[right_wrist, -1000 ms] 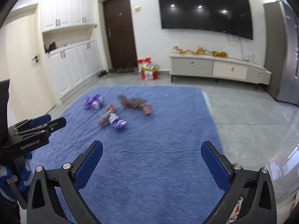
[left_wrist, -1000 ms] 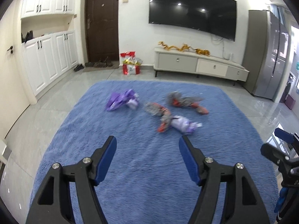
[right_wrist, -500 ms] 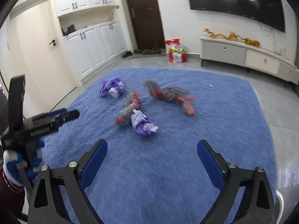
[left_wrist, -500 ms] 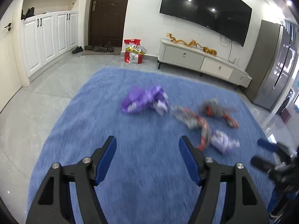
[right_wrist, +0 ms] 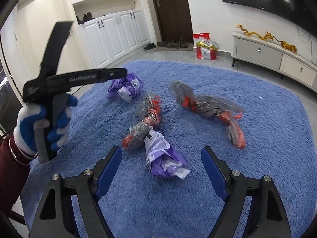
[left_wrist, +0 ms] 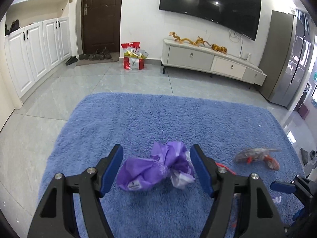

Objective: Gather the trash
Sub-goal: 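Grasp the purple wrapper with the left tool while the right tool grasps a red-grey wrapper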

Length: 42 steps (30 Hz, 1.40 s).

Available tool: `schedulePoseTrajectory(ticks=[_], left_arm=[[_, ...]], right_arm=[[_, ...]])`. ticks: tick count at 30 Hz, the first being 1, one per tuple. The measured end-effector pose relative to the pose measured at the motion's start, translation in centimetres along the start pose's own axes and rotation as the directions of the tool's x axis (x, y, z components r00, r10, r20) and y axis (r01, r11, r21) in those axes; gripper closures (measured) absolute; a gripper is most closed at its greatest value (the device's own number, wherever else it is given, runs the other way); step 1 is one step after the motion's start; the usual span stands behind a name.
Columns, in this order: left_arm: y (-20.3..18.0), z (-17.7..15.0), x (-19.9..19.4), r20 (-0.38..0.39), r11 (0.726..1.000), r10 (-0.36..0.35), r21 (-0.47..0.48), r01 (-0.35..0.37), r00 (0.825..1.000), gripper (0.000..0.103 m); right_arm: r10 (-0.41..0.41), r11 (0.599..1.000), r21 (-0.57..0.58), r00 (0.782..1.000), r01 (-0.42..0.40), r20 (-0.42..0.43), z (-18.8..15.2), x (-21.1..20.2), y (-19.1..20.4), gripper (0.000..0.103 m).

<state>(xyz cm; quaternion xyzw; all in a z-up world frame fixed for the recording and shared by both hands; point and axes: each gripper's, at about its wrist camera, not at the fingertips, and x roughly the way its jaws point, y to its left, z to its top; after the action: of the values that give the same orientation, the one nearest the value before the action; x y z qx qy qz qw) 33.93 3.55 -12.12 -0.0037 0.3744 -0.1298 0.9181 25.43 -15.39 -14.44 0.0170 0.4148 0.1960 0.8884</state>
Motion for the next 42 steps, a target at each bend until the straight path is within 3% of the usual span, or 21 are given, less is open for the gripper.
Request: schedulePoseTrajectory(ticks=[13,18,21,23,24,29,30,42], left_arm=[[1.2,-0.4,1.8,-0.022,0.998,-0.029,-0.054,0.028,0.999,0.034],[1.5,-0.5,2.2,-0.028,0.996,-0.051,-0.075,0.049,0.998,0.035],[1.9,-0.6,2.3,-0.03,0.995,-0.066,-0.078,0.063,0.997,0.041],[2.1,-0.7,2.2,-0.028,0.994,-0.076,-0.078,0.074,0.997,0.046],[2.2,-0.7,2.1,-0.026,0.994,-0.08,-0.078,0.078,0.996,0.05],[2.0,-0.9,1.5,-0.006,0.993,-0.103,-0.067,0.102,0.995,0.071],[1.8,-1.1,1.3,-0.002,0.992,-0.106,-0.061,0.106,0.994,0.079],[1.5,-3.7,-6.5,0.057,0.995,-0.089,-0.035,0.091,0.994,0.084]], right_arm=[[0.021,0.999,-0.027,1.0,-0.02,0.008,2.6,0.4,0.8,0.029],[0.027,0.999,-0.02,0.999,-0.028,-0.043,4.6,2.8,1.3,0.045],[0.026,1.0,0.012,0.995,-0.025,-0.097,5.6,4.6,0.7,0.053],[0.038,0.999,0.031,0.99,-0.035,-0.133,6.1,5.8,0.4,0.074],[0.047,0.998,0.038,0.989,-0.042,-0.14,6.1,6.1,0.4,0.079],[0.084,0.995,0.057,0.992,-0.079,-0.099,6.7,5.8,0.5,0.082],[0.096,0.994,0.061,0.992,-0.091,-0.082,6.8,5.5,0.6,0.082],[0.13,0.988,0.077,0.99,-0.134,0.059,5.2,-1.2,1.8,0.082]])
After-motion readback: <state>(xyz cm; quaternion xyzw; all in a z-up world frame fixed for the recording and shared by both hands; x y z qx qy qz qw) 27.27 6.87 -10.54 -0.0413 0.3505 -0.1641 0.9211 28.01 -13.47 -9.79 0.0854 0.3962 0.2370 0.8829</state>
